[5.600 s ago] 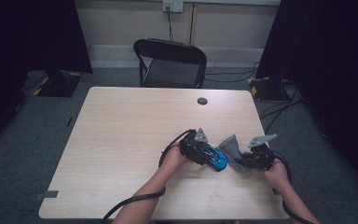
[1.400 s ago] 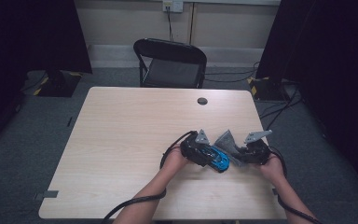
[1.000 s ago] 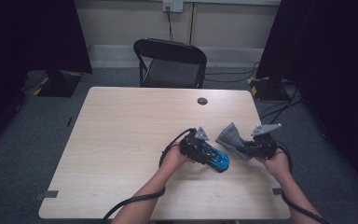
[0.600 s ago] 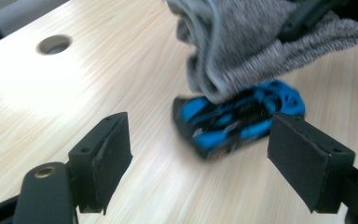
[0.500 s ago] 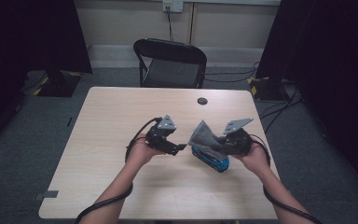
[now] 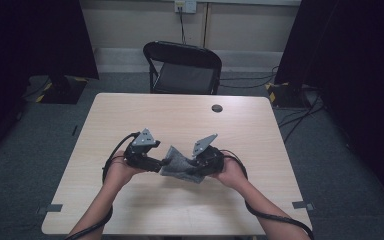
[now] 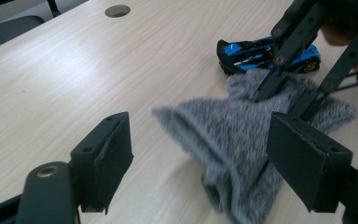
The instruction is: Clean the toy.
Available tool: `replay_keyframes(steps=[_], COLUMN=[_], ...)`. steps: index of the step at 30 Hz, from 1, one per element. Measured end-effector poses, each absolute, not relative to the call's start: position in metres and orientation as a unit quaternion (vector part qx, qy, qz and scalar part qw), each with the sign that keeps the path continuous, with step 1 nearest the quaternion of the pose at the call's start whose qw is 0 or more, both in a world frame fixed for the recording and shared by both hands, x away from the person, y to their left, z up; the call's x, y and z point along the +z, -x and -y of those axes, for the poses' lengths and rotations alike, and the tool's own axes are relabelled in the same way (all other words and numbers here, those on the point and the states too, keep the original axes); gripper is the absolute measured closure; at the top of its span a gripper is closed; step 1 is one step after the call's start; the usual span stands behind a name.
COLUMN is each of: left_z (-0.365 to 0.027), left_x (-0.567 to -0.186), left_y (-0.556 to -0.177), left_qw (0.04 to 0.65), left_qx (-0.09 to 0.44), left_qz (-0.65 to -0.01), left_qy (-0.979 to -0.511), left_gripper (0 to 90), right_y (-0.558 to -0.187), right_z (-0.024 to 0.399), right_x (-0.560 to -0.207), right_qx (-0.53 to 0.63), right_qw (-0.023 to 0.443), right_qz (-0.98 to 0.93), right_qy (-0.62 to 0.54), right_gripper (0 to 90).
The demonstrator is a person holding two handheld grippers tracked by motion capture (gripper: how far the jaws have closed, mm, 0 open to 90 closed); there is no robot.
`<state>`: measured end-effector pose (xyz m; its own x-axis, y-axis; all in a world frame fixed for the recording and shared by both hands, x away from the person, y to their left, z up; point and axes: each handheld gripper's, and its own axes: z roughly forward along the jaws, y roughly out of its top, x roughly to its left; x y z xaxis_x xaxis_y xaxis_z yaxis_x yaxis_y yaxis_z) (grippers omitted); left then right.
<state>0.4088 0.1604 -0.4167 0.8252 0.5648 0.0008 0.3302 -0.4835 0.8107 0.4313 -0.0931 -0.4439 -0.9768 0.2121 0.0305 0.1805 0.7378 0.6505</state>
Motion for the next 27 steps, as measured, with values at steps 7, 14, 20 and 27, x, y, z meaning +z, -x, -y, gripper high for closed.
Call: replay_keyframes(steps=[7, 14, 20, 27], left_z=[-0.155, -0.143, -0.135, -0.134], left_x=[-0.432, -0.449, -0.458, -0.45], left_y=[-0.408, -0.411, -0.408, -0.407], left_qw=[0.418, 0.403, 0.389, 0.39], left_qx=[0.117, 0.096, 0.088, 0.094], left_qz=[-0.252, -0.228, -0.226, -0.203], left_qy=[-0.865, -0.881, -0.889, -0.893], left_gripper=[25.5, 31.2, 33.4, 33.2], right_y=[-0.427, -0.431, -0.435, -0.443], right_z=[0.072, 0.082, 0.111, 0.153], right_x=[-0.462, -0.464, -0.451, -0.446], right_qx=[0.332, 0.342, 0.369, 0.388], right_qw=[0.013, 0.012, 0.043, 0.089], right_qz=[-0.939, -0.933, -0.915, -0.879], right_qy=[-0.083, -0.111, -0.155, -0.261], right_gripper=[67.6, 50.7, 32.6, 23.1])
